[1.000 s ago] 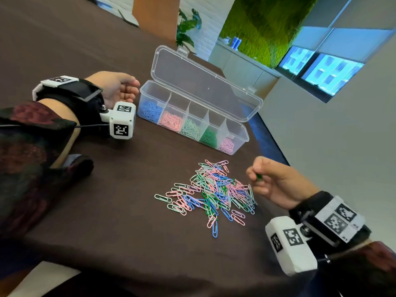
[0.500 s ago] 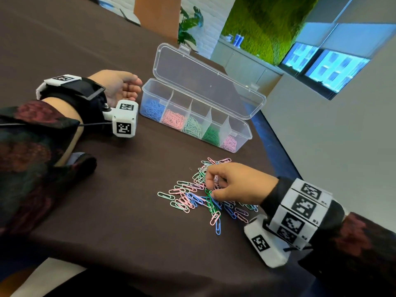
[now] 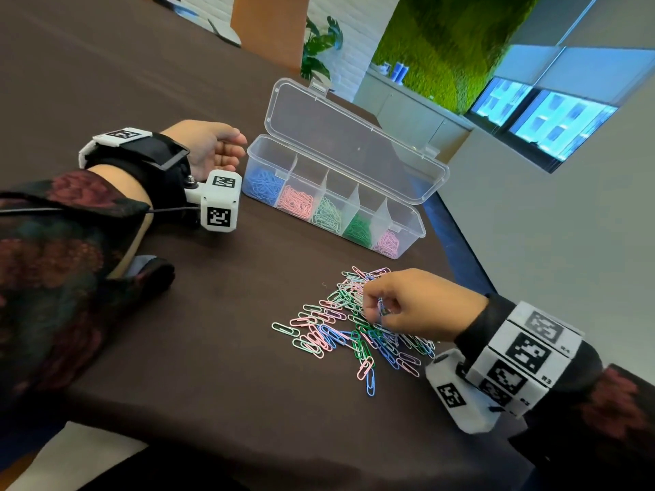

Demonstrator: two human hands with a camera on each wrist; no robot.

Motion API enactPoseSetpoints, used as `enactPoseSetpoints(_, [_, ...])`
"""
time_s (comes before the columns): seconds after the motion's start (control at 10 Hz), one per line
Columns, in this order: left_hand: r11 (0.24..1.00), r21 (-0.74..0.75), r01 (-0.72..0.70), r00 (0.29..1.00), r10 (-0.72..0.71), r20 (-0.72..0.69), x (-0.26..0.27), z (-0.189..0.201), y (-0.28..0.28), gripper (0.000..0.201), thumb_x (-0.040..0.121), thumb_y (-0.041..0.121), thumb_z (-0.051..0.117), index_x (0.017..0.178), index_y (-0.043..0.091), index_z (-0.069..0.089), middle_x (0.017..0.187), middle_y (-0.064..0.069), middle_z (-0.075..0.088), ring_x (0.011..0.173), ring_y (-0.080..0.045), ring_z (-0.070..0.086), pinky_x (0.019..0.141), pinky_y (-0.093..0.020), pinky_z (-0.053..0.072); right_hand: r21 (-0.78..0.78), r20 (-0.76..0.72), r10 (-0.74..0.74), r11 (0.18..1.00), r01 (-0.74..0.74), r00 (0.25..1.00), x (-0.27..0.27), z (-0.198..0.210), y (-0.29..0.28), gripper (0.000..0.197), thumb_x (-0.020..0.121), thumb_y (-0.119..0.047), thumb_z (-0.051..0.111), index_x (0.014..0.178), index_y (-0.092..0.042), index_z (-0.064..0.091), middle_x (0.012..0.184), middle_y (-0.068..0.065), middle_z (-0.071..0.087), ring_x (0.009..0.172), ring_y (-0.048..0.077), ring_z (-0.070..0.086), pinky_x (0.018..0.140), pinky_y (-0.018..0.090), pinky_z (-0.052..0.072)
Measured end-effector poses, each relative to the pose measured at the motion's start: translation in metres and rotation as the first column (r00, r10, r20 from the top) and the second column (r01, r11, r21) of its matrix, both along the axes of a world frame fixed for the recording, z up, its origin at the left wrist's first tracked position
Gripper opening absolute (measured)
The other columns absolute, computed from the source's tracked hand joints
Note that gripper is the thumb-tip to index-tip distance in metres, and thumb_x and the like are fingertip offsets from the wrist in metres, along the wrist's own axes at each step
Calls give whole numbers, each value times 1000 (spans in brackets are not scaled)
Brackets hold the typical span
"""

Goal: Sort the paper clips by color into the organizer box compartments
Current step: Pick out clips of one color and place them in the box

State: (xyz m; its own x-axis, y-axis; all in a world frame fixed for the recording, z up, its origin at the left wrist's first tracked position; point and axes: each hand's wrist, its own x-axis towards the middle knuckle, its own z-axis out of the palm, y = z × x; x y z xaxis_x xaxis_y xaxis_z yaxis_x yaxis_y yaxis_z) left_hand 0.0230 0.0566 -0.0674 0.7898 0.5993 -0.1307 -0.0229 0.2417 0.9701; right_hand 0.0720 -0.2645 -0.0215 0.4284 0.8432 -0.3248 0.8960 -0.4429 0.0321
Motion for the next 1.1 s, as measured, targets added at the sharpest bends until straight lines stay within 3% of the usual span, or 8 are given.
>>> enactPoseSetpoints(0.3, [1000, 8, 3, 1000, -3, -9, 1, -1, 1, 19, 97, 22, 44, 82, 15, 54, 73, 2, 51, 60, -7, 45, 50, -13, 44, 55, -52, 12, 998, -9, 999, -3, -1, 0, 6, 82, -19, 65, 86, -24, 62, 60, -10, 43, 58, -9, 46, 56, 11, 35])
enactPoseSetpoints(0.5, [1000, 10, 6, 1000, -5, -15, 1, -1, 1, 20, 97, 23, 43, 82, 15, 54, 73, 2, 50, 60, -7, 45, 52, -14, 43, -17, -152, -31, 999, 29, 988, -1, -7, 6, 21, 81, -10, 63, 69, -22, 51, 56, -9, 46, 49, 1, 44, 51, 14, 34])
enactPoseSetpoints(0.6, [1000, 10, 6, 1000, -6, -13, 1, 0, 2, 20, 98, 23, 43, 83, 15, 54, 74, 2, 50, 61, -7, 45, 52, -14, 43, 171, -456, -164, 949, 266, 875, 11, 0, -2, 21, 79, -4, 65, 69, -16, 52, 69, 1, 57, 54, 8, 42, 52, 19, 36])
enactPoseSetpoints(0.7, [1000, 8, 0, 1000, 0, -12, 0, 0, 1, 20, 98, 23, 43, 83, 15, 55, 74, 2, 51, 61, -7, 45, 52, -14, 44, 282, -883, -94, 675, 682, 459, 22, -1, -8, 20, 76, 5, 56, 71, -11, 46, 65, 8, 56, 49, 12, 36, 41, 18, 31])
enactPoseSetpoints(0.8, [1000, 11, 6, 1000, -6, -16, 1, 0, 1, 20, 98, 23, 43, 83, 15, 55, 74, 2, 51, 61, -7, 46, 52, -14, 44, 146, -988, 34, 517, 844, 150, 23, -4, -13, 23, 84, 7, 36, 86, -10, 51, 64, 7, 49, 49, 15, 42, 40, 20, 36])
enactPoseSetpoints(0.9, [1000, 12, 3, 1000, -3, -7, 1, 0, 2, 20, 97, 22, 43, 83, 15, 55, 73, 2, 51, 60, -7, 45, 50, -13, 44, 94, -989, -30, 641, 762, 148, 16, -8, -14, 19, 70, -3, 45, 85, -6, 56, 63, 5, 49, 50, 15, 48, 41, 21, 39])
enactPoseSetpoints(1.0, [1000, 9, 0, 1000, 0, -4, 0, -1, 2, 20, 97, 23, 43, 82, 15, 55, 73, 2, 51, 60, -7, 45, 50, -13, 43, 185, -774, -135, 886, 425, 618, 5, -13, -14, 12, 72, -11, 55, 82, -16, 61, 60, -7, 47, 51, 8, 39, 48, 19, 35])
enactPoseSetpoints(1.1, [1000, 9, 3, 1000, -2, -8, 0, -1, 2, 20, 97, 23, 43, 83, 15, 55, 74, 2, 51, 60, -7, 45, 50, -13, 43, 71, -417, 31, 997, -2, 908, -7, -16, -8, 19, 81, -11, 66, 86, -27, 58, 57, -12, 42, 52, 4, 38, 57, 21, 35])
